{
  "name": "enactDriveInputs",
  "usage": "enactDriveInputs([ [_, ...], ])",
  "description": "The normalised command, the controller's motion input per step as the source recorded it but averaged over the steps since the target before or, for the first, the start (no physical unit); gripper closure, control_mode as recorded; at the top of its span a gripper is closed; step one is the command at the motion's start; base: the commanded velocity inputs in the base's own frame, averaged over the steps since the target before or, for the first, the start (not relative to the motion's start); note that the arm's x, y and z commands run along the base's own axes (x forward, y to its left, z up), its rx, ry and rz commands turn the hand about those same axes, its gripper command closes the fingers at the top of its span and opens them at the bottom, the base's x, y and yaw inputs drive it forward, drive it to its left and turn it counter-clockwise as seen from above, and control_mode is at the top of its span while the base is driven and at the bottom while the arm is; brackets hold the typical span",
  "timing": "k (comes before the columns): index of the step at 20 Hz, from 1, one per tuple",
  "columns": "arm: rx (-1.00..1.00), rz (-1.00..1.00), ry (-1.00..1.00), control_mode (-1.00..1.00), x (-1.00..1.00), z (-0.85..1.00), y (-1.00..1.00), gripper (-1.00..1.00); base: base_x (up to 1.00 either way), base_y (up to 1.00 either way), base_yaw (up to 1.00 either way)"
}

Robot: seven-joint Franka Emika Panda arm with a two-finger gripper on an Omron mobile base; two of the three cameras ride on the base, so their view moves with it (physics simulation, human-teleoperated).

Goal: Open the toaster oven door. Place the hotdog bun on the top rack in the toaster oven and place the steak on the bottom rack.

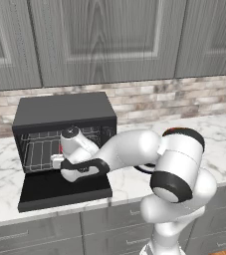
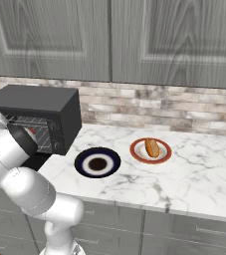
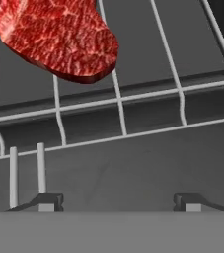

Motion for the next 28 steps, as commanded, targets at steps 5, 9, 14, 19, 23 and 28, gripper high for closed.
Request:
enactDriveInputs([
  [5,0.00,0.00,-0.24,-1.00,0.18,-0.02,0.04,-1.00,0.00,0.00,0.00],
  [9,0.00,0.00,-0.22,-1.00,0.20,0.00,0.08,-1.00,0.00,0.00,0.00],
  [14,0.00,-0.03,-0.04,-1.00,0.33,-0.06,0.09,-1.00,0.00,0.00,0.00],
  [19,0.00,-0.02,-0.01,-1.00,0.28,-0.06,0.09,-1.00,0.00,0.00,0.00],
  [23,-0.01,-0.03,-0.13,-1.00,0.14,-0.05,0.14,-1.00,0.00,0.00,0.00],
  [28,-0.02,-0.06,-0.16,-1.00,0.30,-0.08,0.08,-1.00,0.00,0.00,0.00],
])
